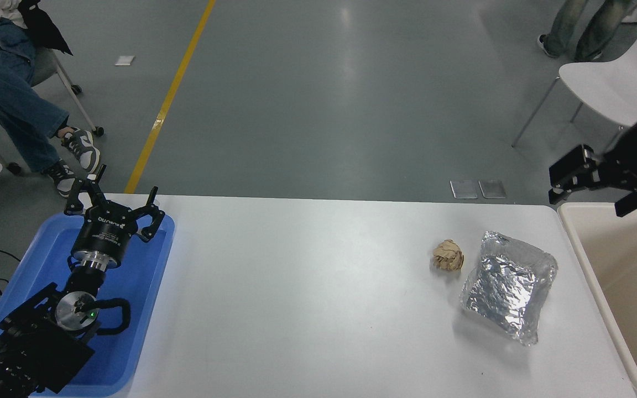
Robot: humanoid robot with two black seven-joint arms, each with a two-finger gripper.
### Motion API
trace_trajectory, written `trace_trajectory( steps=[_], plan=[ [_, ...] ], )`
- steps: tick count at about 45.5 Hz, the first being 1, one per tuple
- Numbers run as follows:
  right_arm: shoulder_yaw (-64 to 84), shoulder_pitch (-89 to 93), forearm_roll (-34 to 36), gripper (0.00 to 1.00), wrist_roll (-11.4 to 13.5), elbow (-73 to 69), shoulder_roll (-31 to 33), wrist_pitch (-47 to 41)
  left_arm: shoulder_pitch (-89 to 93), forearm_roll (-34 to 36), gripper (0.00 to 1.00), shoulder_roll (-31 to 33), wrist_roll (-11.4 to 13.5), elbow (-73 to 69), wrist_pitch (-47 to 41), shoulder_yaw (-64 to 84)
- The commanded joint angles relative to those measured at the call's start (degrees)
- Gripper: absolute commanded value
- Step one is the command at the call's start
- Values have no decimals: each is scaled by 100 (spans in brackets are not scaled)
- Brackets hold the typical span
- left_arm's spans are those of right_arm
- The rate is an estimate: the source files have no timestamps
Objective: Pick up foil plate and place in dustbin
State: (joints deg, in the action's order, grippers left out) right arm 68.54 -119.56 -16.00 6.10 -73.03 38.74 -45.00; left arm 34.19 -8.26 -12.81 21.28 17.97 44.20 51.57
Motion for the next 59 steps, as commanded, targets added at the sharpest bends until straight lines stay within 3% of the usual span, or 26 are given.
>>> trace_trajectory(
  steps=[1, 8, 18, 59],
  plan=[
    [37, 1109, -17, 100, 5, 131, 152, 0, -1, 0, 100, 6, -1, -4, 1, 2],
    [-156, 2146, -8, 100, -4, 140, 72, 1237, -1, 0, 100, 6, -1, -4, 1, -7],
    [-1044, 3210, -17, 100, -4, 527, 64, 2328, -1, 0, 100, 6, -1, -4, 1, 2],
    [-2477, 5487, -17, 98, -74, 1916, -639, 4473, -1, 0, 100, -2, -1, -4, 1, 2]
  ],
)
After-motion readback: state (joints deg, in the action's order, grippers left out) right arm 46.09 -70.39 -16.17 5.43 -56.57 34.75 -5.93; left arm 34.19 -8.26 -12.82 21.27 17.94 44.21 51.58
